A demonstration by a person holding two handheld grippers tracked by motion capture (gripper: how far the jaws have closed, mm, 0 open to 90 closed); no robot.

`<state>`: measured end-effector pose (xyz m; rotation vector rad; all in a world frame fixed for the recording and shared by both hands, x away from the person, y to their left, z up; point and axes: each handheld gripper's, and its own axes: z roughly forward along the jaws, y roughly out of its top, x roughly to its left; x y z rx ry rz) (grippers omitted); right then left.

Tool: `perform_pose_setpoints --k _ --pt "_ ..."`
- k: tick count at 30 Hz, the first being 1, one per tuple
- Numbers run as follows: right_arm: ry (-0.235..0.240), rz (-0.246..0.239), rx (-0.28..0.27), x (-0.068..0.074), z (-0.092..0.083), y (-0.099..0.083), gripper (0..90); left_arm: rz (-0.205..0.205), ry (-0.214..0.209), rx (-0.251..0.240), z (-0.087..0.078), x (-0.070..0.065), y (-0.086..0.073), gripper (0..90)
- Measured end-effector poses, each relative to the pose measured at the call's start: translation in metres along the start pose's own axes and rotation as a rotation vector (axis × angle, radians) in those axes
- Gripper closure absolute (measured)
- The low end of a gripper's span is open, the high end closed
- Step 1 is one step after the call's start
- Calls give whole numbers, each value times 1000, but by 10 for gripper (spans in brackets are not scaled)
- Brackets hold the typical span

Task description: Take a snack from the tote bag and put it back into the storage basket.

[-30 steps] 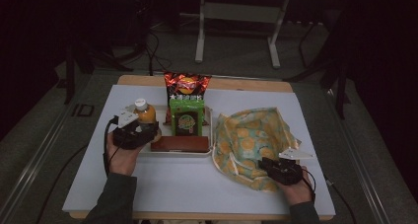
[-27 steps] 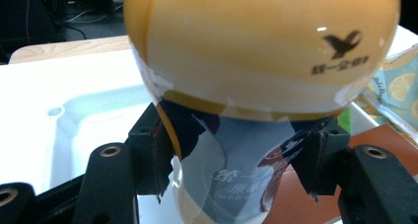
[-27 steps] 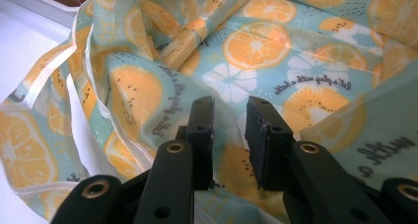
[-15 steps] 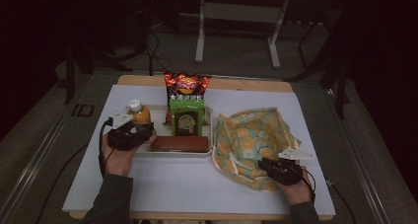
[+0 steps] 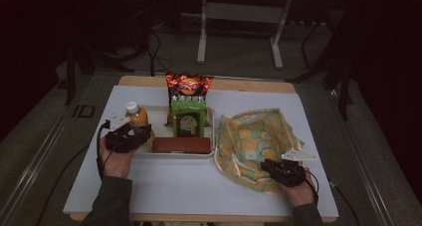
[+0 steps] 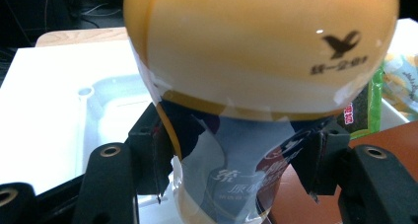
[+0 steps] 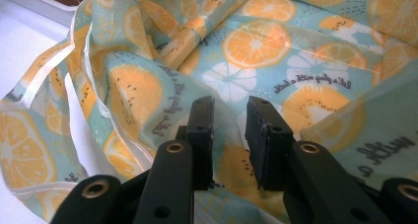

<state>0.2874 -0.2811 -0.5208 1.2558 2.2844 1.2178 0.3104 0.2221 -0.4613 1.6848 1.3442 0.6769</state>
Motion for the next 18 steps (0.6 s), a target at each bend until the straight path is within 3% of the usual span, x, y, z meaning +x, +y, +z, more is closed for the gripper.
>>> perform_pose_setpoints --k 18 --pt "0 1 -1 0 0 0 726 -15 26 13 1 7 -6 397"
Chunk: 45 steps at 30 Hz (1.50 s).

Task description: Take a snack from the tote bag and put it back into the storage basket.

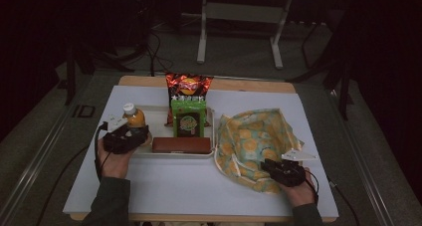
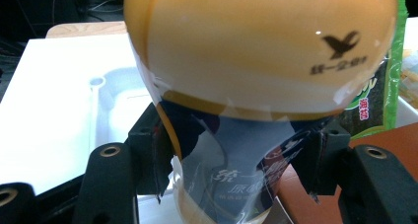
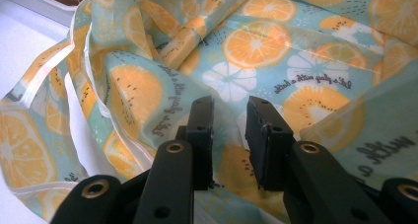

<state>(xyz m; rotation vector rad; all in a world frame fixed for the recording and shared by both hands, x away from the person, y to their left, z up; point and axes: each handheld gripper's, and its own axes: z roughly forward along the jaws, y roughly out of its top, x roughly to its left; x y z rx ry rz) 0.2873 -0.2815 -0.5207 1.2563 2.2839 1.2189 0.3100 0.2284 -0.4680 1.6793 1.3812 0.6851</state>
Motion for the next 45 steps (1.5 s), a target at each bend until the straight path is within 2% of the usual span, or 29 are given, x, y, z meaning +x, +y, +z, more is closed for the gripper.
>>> perform_pose_setpoints --k 6,12,22,34,45 --pt "-1 -1 1 0 0 0 725 -7 10 10 3 1 -5 397" --pt "-1 0 -1 0 0 0 725 13 17 17 8 1 -9 397" --pt "0 0 -2 0 -1 0 725 22 20 12 11 3 -16 397" --pt "0 0 -2 0 0 0 724 10 37 31 17 5 -21 396" --pt "0 -1 1 1 0 0 723 27 46 52 23 3 -26 393"
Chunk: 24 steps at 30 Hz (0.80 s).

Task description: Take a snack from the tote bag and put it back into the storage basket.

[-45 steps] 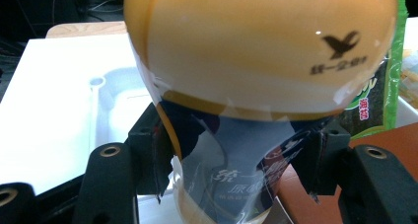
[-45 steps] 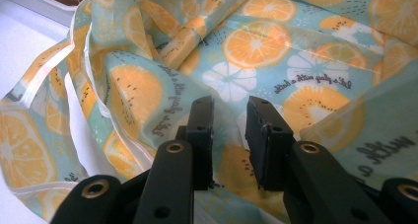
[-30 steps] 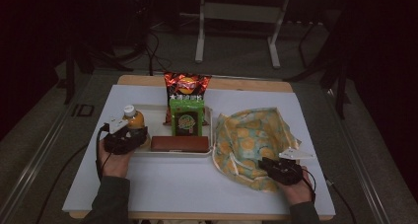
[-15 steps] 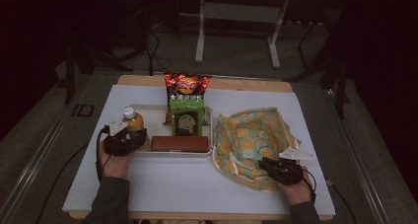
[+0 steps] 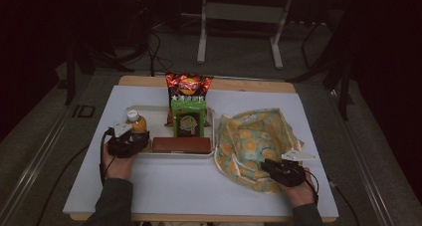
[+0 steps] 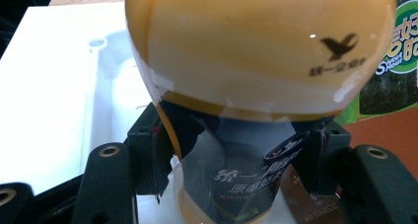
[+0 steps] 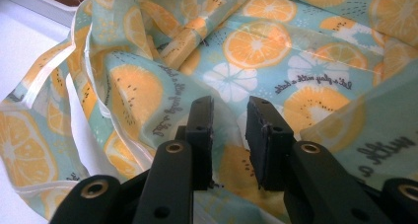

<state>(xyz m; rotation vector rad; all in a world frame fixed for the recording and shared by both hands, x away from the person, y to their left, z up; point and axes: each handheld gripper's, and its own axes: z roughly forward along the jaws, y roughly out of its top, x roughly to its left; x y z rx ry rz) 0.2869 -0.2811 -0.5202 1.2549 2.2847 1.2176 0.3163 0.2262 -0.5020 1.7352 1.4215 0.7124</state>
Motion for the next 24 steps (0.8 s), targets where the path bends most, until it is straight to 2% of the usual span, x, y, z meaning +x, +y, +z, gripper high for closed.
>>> perform_pose_setpoints --k 7,13,20,24 --pt "2 0 0 0 1 0 721 6 0 0 -1 -4 -2 389" --pt "3 0 0 0 1 0 720 39 12 12 -2 -9 -4 385" --pt "4 -1 1 0 1 0 719 49 -8 10 -3 -10 -5 385" --pt "6 -3 6 0 2 0 719 36 -20 12 -3 -9 -6 375"
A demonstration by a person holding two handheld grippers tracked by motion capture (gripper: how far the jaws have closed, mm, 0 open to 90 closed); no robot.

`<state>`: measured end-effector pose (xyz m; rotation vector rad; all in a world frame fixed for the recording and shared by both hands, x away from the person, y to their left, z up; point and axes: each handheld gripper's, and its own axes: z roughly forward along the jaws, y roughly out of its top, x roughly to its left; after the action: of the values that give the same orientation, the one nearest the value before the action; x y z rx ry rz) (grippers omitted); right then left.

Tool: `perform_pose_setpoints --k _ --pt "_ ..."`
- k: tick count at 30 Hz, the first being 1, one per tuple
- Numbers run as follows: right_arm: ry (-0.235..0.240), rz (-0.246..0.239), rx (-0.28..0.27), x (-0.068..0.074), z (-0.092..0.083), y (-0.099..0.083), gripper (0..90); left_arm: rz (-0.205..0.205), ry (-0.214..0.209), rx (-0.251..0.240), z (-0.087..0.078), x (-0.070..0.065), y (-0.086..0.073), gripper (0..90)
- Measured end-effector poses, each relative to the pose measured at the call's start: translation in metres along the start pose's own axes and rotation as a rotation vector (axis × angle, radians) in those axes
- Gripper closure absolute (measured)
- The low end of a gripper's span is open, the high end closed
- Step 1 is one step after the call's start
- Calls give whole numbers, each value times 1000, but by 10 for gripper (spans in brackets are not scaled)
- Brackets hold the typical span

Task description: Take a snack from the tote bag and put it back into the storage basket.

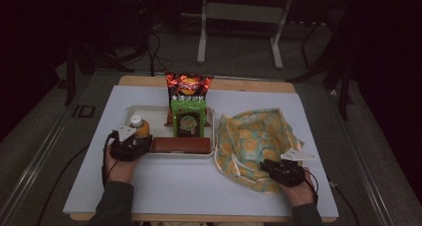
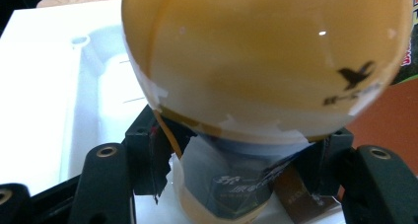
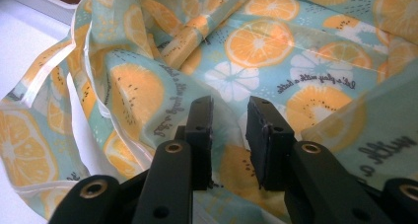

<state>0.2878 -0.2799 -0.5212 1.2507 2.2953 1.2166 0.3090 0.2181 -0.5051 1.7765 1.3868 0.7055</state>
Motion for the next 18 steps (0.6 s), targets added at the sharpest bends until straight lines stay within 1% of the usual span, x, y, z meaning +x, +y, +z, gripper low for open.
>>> perform_pose_setpoints --k 2,5,9,14,18 --pt "1 0 1 0 0 0 718 -14 -7 8 1 1 -1 353" --pt "0 -2 3 0 1 0 719 -30 2 9 2 3 -1 298" --pt "1 -1 4 0 1 0 719 -40 2 18 1 5 -1 254" --pt "1 0 4 0 1 0 719 -29 -9 20 -4 5 -3 250" --pt "2 -3 5 1 2 0 718 -33 -13 12 -9 7 -4 273"
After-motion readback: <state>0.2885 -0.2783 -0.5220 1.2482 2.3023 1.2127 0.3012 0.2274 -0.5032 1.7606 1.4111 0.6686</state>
